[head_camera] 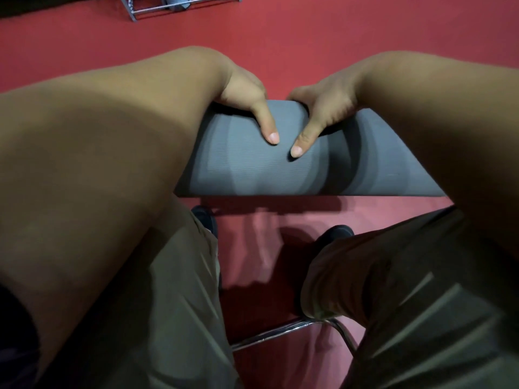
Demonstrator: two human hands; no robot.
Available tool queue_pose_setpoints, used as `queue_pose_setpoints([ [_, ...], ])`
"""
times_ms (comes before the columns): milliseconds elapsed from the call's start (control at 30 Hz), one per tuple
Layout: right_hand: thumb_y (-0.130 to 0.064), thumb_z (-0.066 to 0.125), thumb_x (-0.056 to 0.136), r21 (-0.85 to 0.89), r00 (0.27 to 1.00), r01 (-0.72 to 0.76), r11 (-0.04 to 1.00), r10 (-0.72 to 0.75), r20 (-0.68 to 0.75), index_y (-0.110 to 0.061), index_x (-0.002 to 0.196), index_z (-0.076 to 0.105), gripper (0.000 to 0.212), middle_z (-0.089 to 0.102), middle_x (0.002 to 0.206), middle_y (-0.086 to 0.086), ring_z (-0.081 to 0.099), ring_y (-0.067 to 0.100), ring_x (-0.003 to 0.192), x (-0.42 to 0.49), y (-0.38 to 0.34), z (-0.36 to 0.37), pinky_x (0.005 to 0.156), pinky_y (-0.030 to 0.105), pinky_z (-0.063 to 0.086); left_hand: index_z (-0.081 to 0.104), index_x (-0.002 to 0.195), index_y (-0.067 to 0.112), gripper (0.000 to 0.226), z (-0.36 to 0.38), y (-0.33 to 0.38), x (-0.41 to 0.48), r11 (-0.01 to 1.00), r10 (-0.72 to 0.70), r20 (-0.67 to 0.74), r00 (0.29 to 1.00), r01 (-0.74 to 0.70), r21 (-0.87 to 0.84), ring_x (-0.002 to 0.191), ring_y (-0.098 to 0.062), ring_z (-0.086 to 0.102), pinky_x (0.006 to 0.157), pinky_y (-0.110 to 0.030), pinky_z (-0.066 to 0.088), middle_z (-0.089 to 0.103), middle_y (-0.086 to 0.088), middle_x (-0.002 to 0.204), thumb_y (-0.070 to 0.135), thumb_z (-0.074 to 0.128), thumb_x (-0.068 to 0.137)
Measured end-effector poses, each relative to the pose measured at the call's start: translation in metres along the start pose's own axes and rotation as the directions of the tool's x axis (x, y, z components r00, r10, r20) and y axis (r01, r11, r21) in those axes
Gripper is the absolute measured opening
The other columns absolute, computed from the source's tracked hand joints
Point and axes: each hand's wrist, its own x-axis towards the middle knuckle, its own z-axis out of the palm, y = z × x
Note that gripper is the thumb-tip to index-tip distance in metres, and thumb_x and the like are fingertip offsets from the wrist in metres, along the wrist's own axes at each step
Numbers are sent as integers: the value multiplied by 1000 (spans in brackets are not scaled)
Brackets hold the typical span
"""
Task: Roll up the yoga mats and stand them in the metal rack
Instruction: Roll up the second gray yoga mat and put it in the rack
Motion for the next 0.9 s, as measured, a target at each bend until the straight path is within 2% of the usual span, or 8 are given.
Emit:
queue_pose_setpoints([
  [167, -67, 97, 52, -99, 999, 1, 995, -6, -51, -33, 117, 63, 81, 73, 106, -7, 72, 18, 96, 2, -7, 4, 86, 38, 57, 76, 124, 14, 85, 2, -1, 1, 999, -34, 87, 996, 36, -27, 100, -41, 79, 102, -63, 57, 81, -16, 111, 54, 98, 53],
  [367, -59, 98, 55, 123, 999, -40, 992, 35, 37, -28, 117, 74, 73, 83, 100, 1, 82, 28, 88, 0, 9, 4, 93, 52, 63, 68, 128, 18, 76, 6, 1, -12, 998, 35, -11, 999, -35, -59, 100, -36, 79, 99, -62, 59, 81, -10, 109, 45, 96, 62],
  [467, -62, 98, 50, 229, 995, -82, 970, 67, 74, -22, 119, 77, 82, 83, 105, 7, 81, 35, 92, 0, 16, 5, 96, 56, 61, 60, 134, 25, 96, 7, 4, -17, 999, 41, 6, 999, -41, 10, 101, -29, 79, 98, -56, 61, 80, -2, 113, 55, 101, 53],
  [567, -64, 97, 47, 302, 990, -109, 947, 78, 113, -21, 120, 78, 87, 82, 108, 11, 80, 37, 96, 0, 20, 6, 99, 57, 59, 48, 141, 30, 135, 9, 12, -13, 980, 14, -34, 999, -7, 200, 108, -26, 73, 99, -51, 60, 71, 3, 122, 74, 101, 25],
  [600, -65, 97, 46, 314, 990, -113, 943, 80, 116, -21, 120, 78, 88, 82, 108, 12, 80, 37, 96, 0, 20, 6, 99, 57, 59, 46, 141, 30, 140, 11, 16, -13, 966, 11, -69, 998, 7, 260, 108, -26, 70, 99, -50, 59, 67, 3, 122, 78, 98, 21],
  [700, -65, 96, 45, 316, 988, -115, 942, 76, 131, -19, 121, 78, 91, 82, 109, 13, 80, 39, 97, 1, 19, 7, 100, 58, 59, 54, 129, 24, 118, 14, 23, -15, 943, 40, -150, 988, 12, 333, 100, -25, 70, 93, -45, 60, 69, 1, 113, 78, 96, 33],
  [800, -62, 96, 51, 329, 977, -149, 932, 87, 194, -18, 124, 77, 87, 81, 114, 15, 79, 39, 102, 2, 18, 6, 104, 57, 57, 68, 116, 25, 89, 14, 20, -15, 960, 59, -83, 995, -34, 279, 87, -25, 79, 85, -46, 65, 81, 2, 98, 66, 100, 44],
  [900, -62, 95, 54, 300, 964, -155, 941, 78, 253, -16, 127, 76, 87, 80, 117, 15, 78, 38, 107, 4, 14, 5, 109, 56, 54, 69, 118, 25, 87, 11, 14, -11, 978, 37, 3, 999, -37, 205, 87, -28, 81, 88, -52, 65, 83, 0, 97, 57, 104, 45],
])
